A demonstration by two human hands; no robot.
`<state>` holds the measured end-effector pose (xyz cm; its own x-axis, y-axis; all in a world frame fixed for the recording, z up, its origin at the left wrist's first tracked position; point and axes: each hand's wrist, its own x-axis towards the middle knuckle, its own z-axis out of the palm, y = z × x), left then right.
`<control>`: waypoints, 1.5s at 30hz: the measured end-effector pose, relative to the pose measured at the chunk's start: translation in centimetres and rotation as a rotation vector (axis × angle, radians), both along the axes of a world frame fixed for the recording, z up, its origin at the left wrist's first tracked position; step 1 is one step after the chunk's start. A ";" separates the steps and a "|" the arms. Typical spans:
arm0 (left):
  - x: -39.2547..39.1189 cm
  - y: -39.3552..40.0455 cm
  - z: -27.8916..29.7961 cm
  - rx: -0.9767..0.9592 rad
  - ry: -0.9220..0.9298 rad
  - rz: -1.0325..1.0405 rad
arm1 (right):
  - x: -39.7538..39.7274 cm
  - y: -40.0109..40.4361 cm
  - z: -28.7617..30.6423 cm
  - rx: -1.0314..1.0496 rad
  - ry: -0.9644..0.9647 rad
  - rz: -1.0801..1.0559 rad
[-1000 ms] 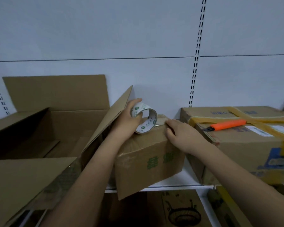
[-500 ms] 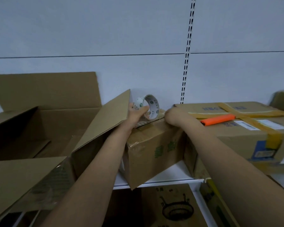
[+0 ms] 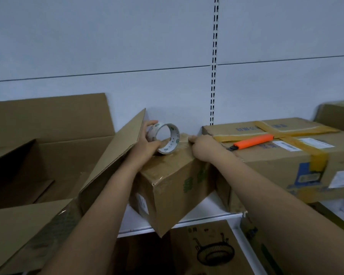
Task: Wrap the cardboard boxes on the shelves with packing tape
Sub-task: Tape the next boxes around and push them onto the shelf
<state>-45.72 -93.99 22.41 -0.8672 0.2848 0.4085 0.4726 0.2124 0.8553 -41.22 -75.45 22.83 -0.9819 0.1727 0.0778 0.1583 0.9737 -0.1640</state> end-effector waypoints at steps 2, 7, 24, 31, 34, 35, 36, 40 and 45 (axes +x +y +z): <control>-0.7 -0.3 -0.5 0.002 -0.029 0.017 | 0.7 1.4 0.0 -0.129 0.323 -0.026; -1.7 0.5 -1.0 0.039 -0.039 0.007 | 3.8 8.1 2.3 -0.028 0.521 -0.592; -1.3 0.9 -1.1 0.009 0.111 0.017 | 8.5 12.7 1.9 0.030 0.375 -0.014; -0.6 1.4 -1.3 -0.007 0.149 -0.008 | 1.6 2.2 3.8 -0.305 -0.011 0.082; -0.3 1.8 -1.2 -0.004 0.172 0.013 | 1.2 1.5 3.6 -0.097 0.005 0.115; -0.2 1.8 -1.2 -0.005 0.177 0.007 | 1.7 1.7 3.9 -0.092 -0.006 0.114; -0.1 1.8 -1.1 0.001 0.172 0.002 | 2.2 1.9 4.2 -0.097 -0.035 0.135; 0.0 1.9 -1.2 -0.006 0.162 0.025 | 2.6 1.0 4.6 0.010 -0.081 0.139; 0.3 2.4 -1.3 0.013 0.168 0.059 | 4.7 0.9 2.7 -0.118 -0.060 0.115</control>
